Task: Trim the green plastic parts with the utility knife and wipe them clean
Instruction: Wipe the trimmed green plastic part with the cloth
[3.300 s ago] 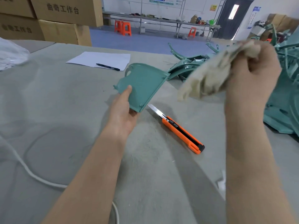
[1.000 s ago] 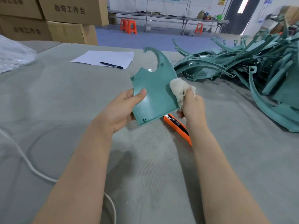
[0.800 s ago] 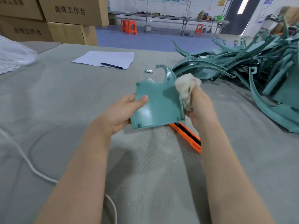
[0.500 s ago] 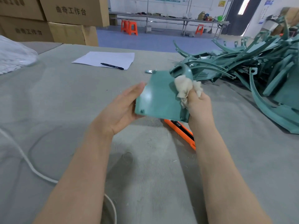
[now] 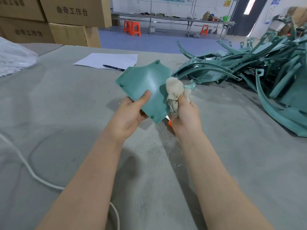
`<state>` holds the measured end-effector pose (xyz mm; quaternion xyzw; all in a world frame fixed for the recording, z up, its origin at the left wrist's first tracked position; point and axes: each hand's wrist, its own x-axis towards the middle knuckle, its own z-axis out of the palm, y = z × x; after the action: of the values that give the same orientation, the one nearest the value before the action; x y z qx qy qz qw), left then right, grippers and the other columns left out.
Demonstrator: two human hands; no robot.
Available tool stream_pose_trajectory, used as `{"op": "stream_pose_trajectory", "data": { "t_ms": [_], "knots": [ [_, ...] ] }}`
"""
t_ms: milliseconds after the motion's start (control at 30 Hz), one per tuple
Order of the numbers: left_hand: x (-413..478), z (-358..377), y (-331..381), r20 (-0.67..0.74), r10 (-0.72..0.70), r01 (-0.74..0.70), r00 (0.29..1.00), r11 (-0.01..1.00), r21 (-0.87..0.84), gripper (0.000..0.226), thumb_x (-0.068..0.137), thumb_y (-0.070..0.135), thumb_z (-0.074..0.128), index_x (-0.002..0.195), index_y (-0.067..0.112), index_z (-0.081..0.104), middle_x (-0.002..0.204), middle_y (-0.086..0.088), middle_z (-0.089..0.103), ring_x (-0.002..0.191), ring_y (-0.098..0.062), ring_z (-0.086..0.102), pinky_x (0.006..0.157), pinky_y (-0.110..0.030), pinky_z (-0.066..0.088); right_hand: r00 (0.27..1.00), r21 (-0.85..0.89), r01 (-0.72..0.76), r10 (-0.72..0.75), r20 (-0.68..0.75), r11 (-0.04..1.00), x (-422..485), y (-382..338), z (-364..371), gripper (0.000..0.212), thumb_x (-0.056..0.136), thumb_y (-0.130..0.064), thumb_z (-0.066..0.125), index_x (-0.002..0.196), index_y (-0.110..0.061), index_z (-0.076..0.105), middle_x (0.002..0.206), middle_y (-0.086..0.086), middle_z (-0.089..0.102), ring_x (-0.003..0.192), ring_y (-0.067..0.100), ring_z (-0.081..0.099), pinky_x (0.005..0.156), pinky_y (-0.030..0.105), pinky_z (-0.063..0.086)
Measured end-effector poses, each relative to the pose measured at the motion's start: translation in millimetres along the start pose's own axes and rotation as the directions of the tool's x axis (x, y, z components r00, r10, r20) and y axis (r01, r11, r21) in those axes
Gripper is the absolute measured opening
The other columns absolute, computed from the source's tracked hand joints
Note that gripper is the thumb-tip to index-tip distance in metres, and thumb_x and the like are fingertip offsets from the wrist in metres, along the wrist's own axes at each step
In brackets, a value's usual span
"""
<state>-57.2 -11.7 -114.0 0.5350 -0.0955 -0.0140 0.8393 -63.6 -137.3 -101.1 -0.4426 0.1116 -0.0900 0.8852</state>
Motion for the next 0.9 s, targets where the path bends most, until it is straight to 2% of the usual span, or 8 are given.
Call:
{"op": "stream_pose_trajectory", "data": {
  "t_ms": [167, 267, 333, 533, 633, 700, 767, 900],
  "knots": [
    [-2, -14, 13, 0.074, -0.065, 0.069, 0.995, 0.996, -0.047, 0.027, 0.081, 0.021, 0.06, 0.108, 0.017, 0.062, 0.097, 0.005, 0.075, 0.087, -0.011, 0.071, 0.067, -0.027, 0.058, 0.996, 0.059, -0.05, 0.045, 0.075, 0.997, -1, -6, 0, 0.014, 0.1, -0.013, 0.048, 0.095, -0.013, 0.061, 0.066, -0.003, 0.069, 0.056, 0.008, 0.065, 0.057, 0.023, 0.055],
    [-3, -19, 19, 0.065, -0.053, 0.061, 0.996, 0.99, -0.131, 0.037, 0.077, 0.022, 0.061, 0.113, 0.015, 0.062, 0.104, 0.002, 0.073, 0.092, -0.013, 0.071, 0.069, -0.028, 0.058, 0.975, 0.086, -0.094, 0.074, 0.209, 0.992, -1, -16, -1, 0.013, 0.099, -0.016, 0.048, 0.098, -0.012, 0.061, 0.081, 0.0, 0.069, 0.073, 0.012, 0.065, 0.082, 0.031, 0.054],
    [-5, -20, 20, 0.093, -0.064, 0.073, 0.994, 0.993, -0.098, 0.037, 0.077, 0.022, 0.06, 0.113, 0.016, 0.061, 0.104, 0.003, 0.073, 0.093, -0.012, 0.071, 0.069, -0.028, 0.058, 0.979, 0.111, -0.096, 0.073, 0.189, 0.989, 0, -21, -4, 0.016, 0.1, -0.015, 0.047, 0.097, -0.01, 0.062, 0.088, 0.003, 0.068, 0.081, 0.016, 0.062, 0.097, 0.035, 0.047],
    [-13, -31, 32, 0.219, -0.089, 0.075, 0.972, 0.995, 0.069, 0.034, 0.079, 0.023, 0.055, 0.112, 0.021, 0.061, 0.106, 0.008, 0.073, 0.097, -0.01, 0.069, 0.071, -0.028, 0.058, 0.99, -0.012, -0.112, 0.113, 0.082, 0.994, 3, -24, -13, 0.017, 0.1, -0.018, 0.05, 0.093, -0.01, 0.064, 0.08, 0.0, 0.072, 0.071, 0.01, 0.067, 0.08, 0.03, 0.056],
    [-18, -35, 37, 0.265, -0.105, 0.073, 0.958, 0.989, 0.127, 0.037, 0.079, 0.022, 0.055, 0.115, 0.021, 0.061, 0.109, 0.008, 0.072, 0.1, -0.011, 0.068, 0.075, -0.029, 0.058, 0.996, -0.002, -0.092, 0.092, 0.021, 0.996, 5, -30, -16, 0.021, 0.1, -0.015, 0.047, 0.087, -0.011, 0.063, 0.062, -0.004, 0.07, 0.052, 0.006, 0.064, 0.056, 0.022, 0.056],
    [-21, -33, 38, 0.298, -0.123, 0.072, 0.947, 0.982, 0.177, 0.036, 0.077, 0.021, 0.055, 0.112, 0.022, 0.061, 0.106, 0.009, 0.073, 0.098, -0.01, 0.069, 0.076, -0.029, 0.059, 0.994, 0.04, -0.099, 0.1, -0.035, 0.994, 8, -33, -22, 0.023, 0.101, -0.011, 0.042, 0.086, -0.01, 0.059, 0.056, -0.002, 0.067, 0.048, 0.008, 0.063, 0.05, 0.02, 0.053],
    [-24, -33, 39, 0.317, -0.138, 0.078, 0.938, 0.978, 0.195, 0.034, 0.076, 0.02, 0.056, 0.11, 0.021, 0.062, 0.103, 0.009, 0.073, 0.095, -0.008, 0.069, 0.077, -0.028, 0.059, 0.992, 0.114, -0.097, 0.105, -0.069, 0.989, 12, -37, -30, 0.025, 0.101, -0.009, 0.037, 0.085, -0.008, 0.057, 0.06, 0.003, 0.064, 0.053, 0.012, 0.063, 0.053, 0.021, 0.053],
    [-22, -32, 40, 0.267, -0.11, 0.088, 0.957, 0.992, 0.096, 0.031, 0.078, 0.022, 0.056, 0.108, 0.019, 0.065, 0.104, 0.005, 0.073, 0.095, -0.01, 0.07, 0.074, -0.026, 0.058, 0.985, 0.365, -0.038, 0.096, -0.142, 0.93, 21, -45, -48, 0.026, 0.101, -0.011, 0.038, 0.083, -0.007, 0.056, 0.063, 0.004, 0.061, 0.059, 0.013, 0.06, 0.056, 0.021, 0.055]
  ]
}}
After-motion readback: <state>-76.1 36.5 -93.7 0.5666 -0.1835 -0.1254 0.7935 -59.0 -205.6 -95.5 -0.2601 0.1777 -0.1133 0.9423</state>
